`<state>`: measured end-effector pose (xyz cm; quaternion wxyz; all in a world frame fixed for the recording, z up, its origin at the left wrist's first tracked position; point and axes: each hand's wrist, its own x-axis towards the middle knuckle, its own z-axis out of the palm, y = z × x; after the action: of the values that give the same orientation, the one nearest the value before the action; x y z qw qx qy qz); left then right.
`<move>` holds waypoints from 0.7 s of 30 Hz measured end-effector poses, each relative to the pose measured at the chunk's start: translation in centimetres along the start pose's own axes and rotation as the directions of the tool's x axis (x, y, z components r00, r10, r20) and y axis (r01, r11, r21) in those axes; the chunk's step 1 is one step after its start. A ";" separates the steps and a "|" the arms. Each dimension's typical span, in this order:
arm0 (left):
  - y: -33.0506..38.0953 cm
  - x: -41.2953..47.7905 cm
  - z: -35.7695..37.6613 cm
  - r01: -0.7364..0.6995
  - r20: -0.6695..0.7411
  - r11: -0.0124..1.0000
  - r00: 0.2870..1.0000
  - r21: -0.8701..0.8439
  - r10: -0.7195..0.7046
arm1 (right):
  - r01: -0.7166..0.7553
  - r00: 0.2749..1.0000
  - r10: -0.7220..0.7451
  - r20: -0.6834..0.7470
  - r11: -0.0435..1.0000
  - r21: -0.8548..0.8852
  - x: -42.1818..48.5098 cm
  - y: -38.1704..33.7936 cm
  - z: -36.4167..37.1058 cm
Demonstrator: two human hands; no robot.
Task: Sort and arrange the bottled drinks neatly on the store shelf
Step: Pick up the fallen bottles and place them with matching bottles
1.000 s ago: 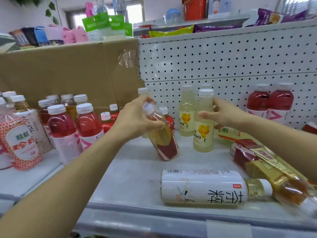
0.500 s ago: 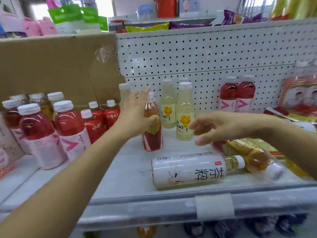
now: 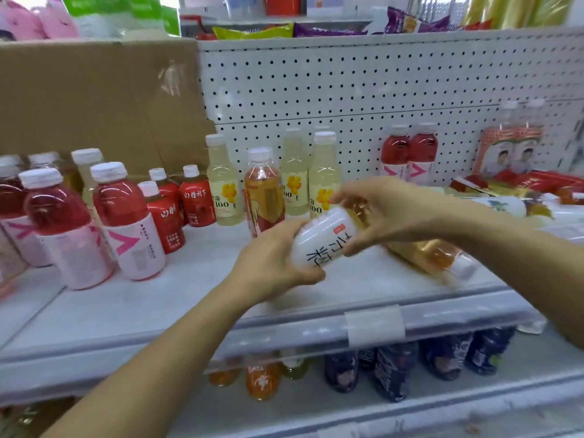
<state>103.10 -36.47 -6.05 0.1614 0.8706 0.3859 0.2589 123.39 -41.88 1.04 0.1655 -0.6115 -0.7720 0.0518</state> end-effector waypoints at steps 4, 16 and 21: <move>-1.3 -0.9 -0.5 0.030 -0.180 0.918 0.978 -0.395 -0.109 | -0.021 0.935 0.107 -0.338 0.968 0.250 -0.2 0.2 -1.5; -3.4 -1.2 0.2 0.119 -0.343 0.820 0.868 -0.559 -0.360 | -0.559 0.825 0.543 -0.158 0.739 -0.377 -4.9 6.1 3.7; 1.0 -5.4 2.1 -0.150 -0.603 0.954 0.797 -0.261 -0.039 | -0.541 0.840 0.485 -0.245 0.785 -0.301 -5.7 4.9 4.1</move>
<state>101.82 -41.35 -9.01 0.1510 0.7200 0.3480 0.5811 127.79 -45.66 -5.34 0.0899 -0.8203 -0.5570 -0.0941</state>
